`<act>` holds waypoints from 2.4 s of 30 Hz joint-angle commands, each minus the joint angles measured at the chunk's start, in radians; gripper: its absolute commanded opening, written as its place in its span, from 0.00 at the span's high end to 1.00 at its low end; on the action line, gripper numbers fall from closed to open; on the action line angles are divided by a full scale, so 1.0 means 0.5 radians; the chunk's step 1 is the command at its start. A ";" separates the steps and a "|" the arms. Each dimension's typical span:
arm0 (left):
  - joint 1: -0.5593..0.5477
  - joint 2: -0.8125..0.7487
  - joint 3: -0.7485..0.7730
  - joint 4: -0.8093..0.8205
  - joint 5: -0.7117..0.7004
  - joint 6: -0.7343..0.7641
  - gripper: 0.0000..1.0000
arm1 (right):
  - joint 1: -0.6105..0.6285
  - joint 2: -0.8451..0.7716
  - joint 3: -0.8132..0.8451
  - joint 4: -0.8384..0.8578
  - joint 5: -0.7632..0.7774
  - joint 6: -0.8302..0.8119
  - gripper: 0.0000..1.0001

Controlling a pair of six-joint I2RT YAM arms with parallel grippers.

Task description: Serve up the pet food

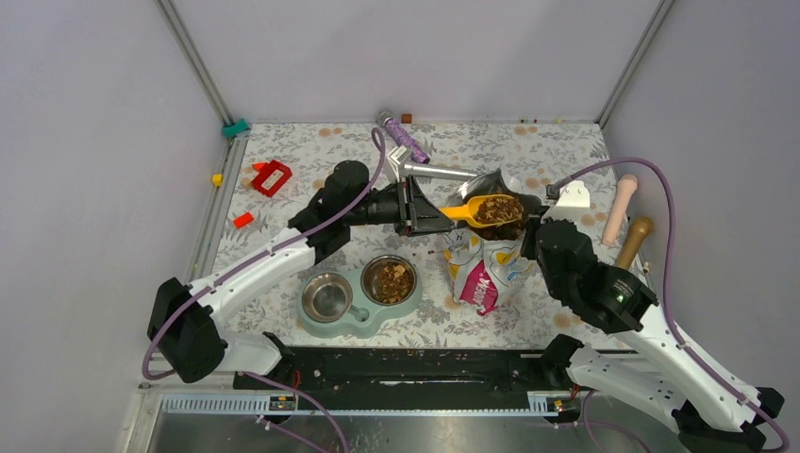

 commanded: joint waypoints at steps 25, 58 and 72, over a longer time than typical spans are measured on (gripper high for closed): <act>0.109 -0.349 -0.495 0.769 0.108 -0.335 1.00 | -0.005 -0.126 0.004 0.144 0.126 -0.008 1.00; 0.188 -0.587 -0.815 1.215 0.132 -0.541 1.00 | -0.004 -0.172 0.005 0.143 0.107 -0.001 1.00; 0.291 -0.910 -1.056 1.118 0.110 -0.533 1.00 | -0.002 -0.166 0.008 0.145 0.070 -0.002 1.00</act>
